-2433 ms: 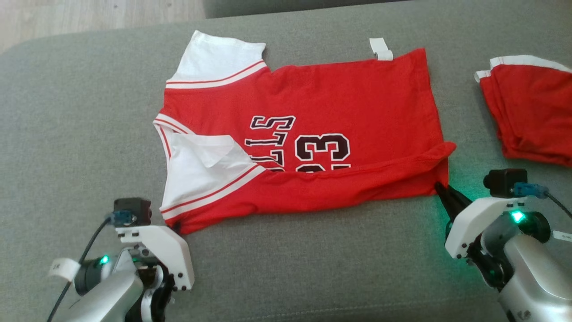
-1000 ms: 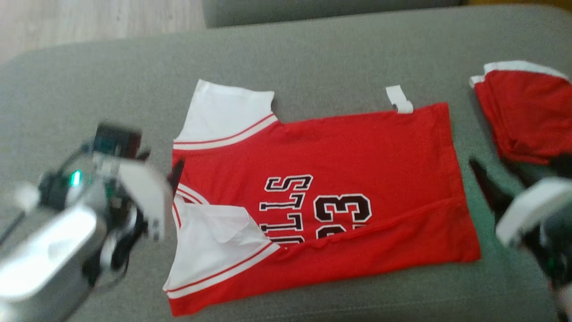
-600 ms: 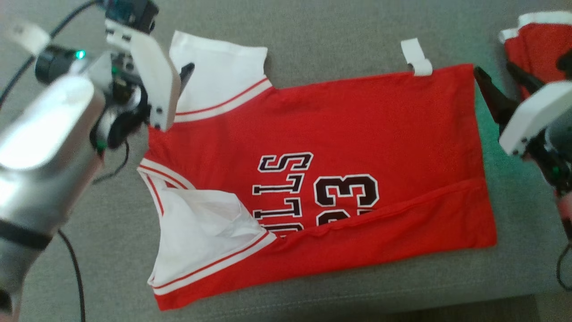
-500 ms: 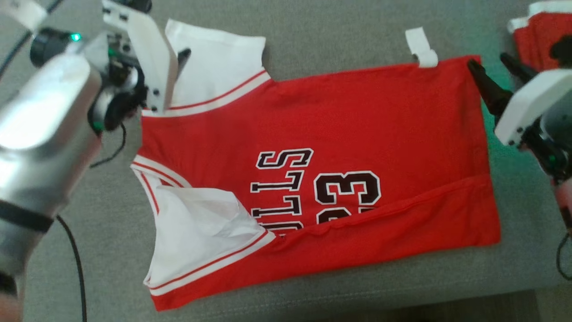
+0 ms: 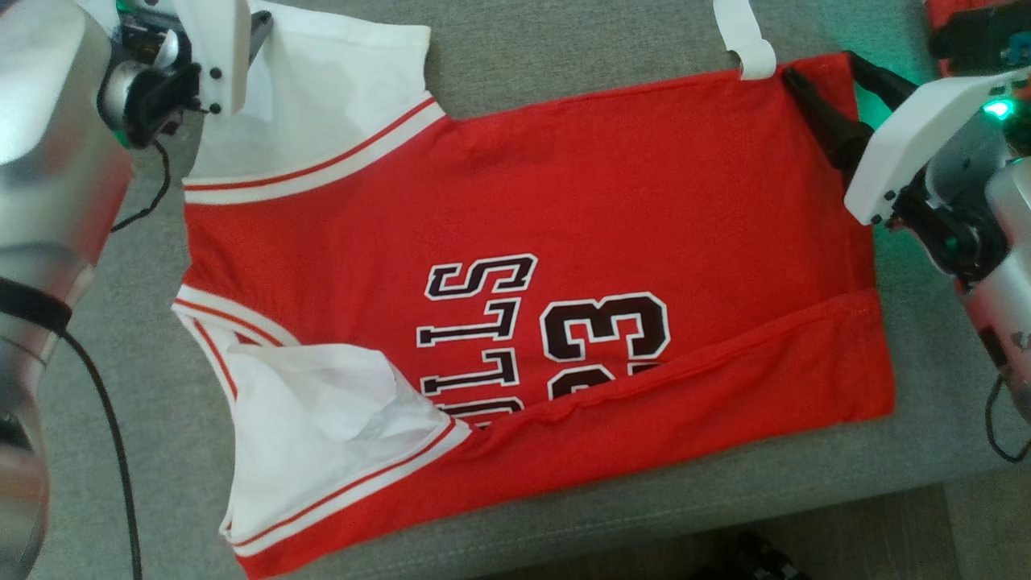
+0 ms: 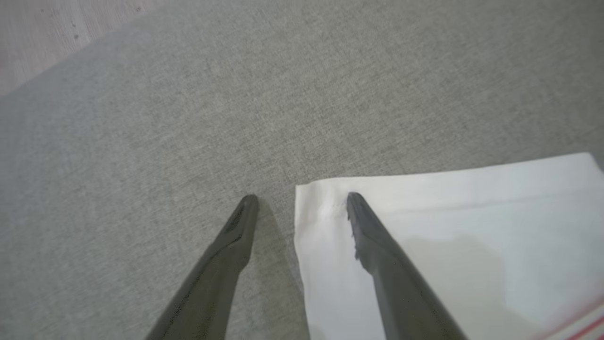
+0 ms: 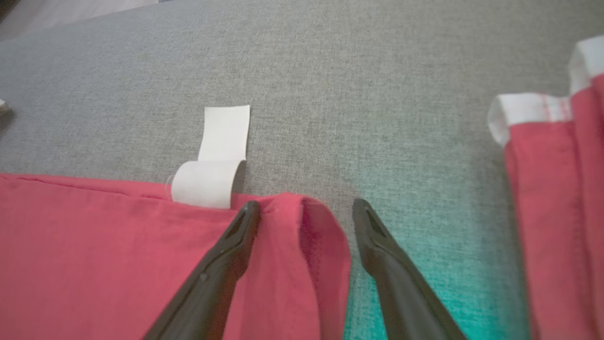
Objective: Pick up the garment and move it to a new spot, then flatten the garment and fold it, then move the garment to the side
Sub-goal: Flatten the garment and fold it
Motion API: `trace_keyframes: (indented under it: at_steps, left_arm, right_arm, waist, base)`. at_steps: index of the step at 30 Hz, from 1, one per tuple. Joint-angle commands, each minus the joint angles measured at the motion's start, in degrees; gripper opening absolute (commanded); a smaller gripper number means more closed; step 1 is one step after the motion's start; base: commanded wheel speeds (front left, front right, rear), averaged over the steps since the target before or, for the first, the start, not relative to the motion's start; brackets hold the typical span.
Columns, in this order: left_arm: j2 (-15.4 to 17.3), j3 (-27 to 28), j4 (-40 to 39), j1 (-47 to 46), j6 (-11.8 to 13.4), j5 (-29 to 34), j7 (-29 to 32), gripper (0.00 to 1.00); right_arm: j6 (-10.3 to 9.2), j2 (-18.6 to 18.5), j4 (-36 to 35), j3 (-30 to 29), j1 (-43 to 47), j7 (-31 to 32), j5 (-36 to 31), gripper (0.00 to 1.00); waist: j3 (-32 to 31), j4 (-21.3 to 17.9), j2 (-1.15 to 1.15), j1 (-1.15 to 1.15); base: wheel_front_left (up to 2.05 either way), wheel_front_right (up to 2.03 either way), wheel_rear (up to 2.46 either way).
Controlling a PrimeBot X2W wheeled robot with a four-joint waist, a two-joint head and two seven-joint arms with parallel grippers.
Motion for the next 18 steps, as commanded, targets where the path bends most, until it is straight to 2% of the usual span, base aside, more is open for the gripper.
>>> trace_keyframes:
  at_steps: [1,3,4,5,6,7,14,18]
  left_arm:
    - [1.45,1.78,-0.27,-3.07,-0.22,0.13,0.43,1.00]
    - [1.12,1.57,1.19,-3.43,-0.90,-0.13,1.11,1.00]
    - [0.94,1.38,1.80,-3.50,-1.32,-0.25,1.54,0.78]
    - [0.75,1.24,2.29,-3.57,-1.67,-0.36,1.81,0.42]
    - [0.59,1.11,2.72,-3.67,-1.88,-0.37,1.84,0.00]
    - [0.46,0.97,3.08,-3.79,-2.03,-0.30,1.68,0.00]
    - [0.07,1.10,5.21,-4.60,-1.17,0.61,-3.05,0.00]
    - [-0.33,1.06,6.35,-4.13,-1.71,0.43,-4.77,0.00]
  right_arm:
    - [-0.04,-0.83,-0.20,1.45,1.01,-0.11,0.66,1.00]
    - [-0.04,-0.96,0.39,2.99,0.51,-0.79,1.71,1.00]
    - [-0.04,-1.08,0.67,3.79,0.32,-1.01,2.24,0.93]
    - [-0.04,-1.22,0.92,4.56,0.14,-1.25,2.76,0.69]
    - [-0.04,-1.40,1.06,5.32,-0.05,-1.62,3.23,0.31]
    - [-0.04,-1.60,1.23,5.99,-0.28,-2.16,3.65,0.00]
    - [-0.04,-1.91,5.08,6.84,-2.28,-9.32,4.91,0.00]
    - [-0.04,-1.15,8.33,6.76,-2.71,-12.58,4.86,0.00]
  waist:
    - [0.11,-0.21,0.00,0.00]
    - [0.09,-0.38,0.00,0.00]
    - [0.04,-0.40,0.00,0.00]
    - [-0.02,-0.37,0.00,0.00]
    - [-0.13,-0.31,0.00,0.00]
    - [-0.26,-0.23,0.00,0.00]
    - [-1.84,0.43,0.00,0.00]
    - [-3.32,0.99,0.00,0.00]
  base:
    - [0.00,0.00,0.00]
    - [0.00,0.00,0.00]
    - [0.00,0.00,0.00]
    - [0.00,0.00,0.00]
    - [0.00,0.00,0.00]
    - [0.00,0.00,0.00]
    - [0.00,0.00,0.00]
    - [0.00,0.00,0.00]
